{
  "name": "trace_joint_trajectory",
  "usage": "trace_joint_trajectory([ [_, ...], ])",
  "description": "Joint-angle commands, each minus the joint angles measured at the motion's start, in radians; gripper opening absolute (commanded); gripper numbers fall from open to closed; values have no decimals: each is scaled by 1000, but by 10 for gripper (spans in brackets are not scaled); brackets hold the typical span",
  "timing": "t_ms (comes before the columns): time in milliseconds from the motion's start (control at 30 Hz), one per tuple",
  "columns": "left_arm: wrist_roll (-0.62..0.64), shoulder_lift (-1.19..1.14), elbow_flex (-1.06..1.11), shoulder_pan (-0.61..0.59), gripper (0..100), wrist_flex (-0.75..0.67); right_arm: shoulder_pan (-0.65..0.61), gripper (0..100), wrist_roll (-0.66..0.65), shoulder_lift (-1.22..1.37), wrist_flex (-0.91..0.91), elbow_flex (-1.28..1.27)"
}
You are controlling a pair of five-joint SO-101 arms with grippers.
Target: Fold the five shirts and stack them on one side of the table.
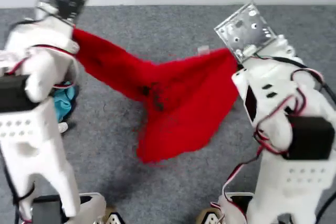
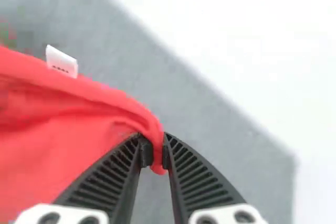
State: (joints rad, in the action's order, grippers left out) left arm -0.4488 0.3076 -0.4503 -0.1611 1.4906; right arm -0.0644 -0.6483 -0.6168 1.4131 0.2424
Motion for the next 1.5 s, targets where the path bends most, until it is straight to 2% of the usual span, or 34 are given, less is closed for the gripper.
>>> trace_joint_trajectory([
  [0, 9, 46, -209, -18, 14, -2, 7, 10, 2, -65, -166, 12],
  [100, 9, 54, -331, -20, 14, -35, 7, 10, -6, -102, -254, 12],
  [233, 6, 57, -455, -20, 14, -84, 7, 10, -83, -157, -289, 12],
  [533, 3, 57, -631, -20, 14, -81, 15, 10, -181, -277, -278, 11],
  [633, -41, 58, -676, -20, 14, -75, 15, 10, -203, -309, -228, 11],
  [833, -87, 58, -843, -20, 14, 35, 16, 10, -203, -412, -87, 11],
  [1033, -135, 57, -967, -20, 14, 193, 116, 10, -203, -476, 30, 5],
  [1133, -137, 44, -961, -17, 14, 252, 125, 10, -203, -444, 70, -20],
  [1267, -137, 8, -817, -14, 14, 262, 125, 10, -203, -383, 53, -176],
  [1467, -138, -83, -429, 29, 14, 259, 122, 10, -206, -312, -153, -503],
])
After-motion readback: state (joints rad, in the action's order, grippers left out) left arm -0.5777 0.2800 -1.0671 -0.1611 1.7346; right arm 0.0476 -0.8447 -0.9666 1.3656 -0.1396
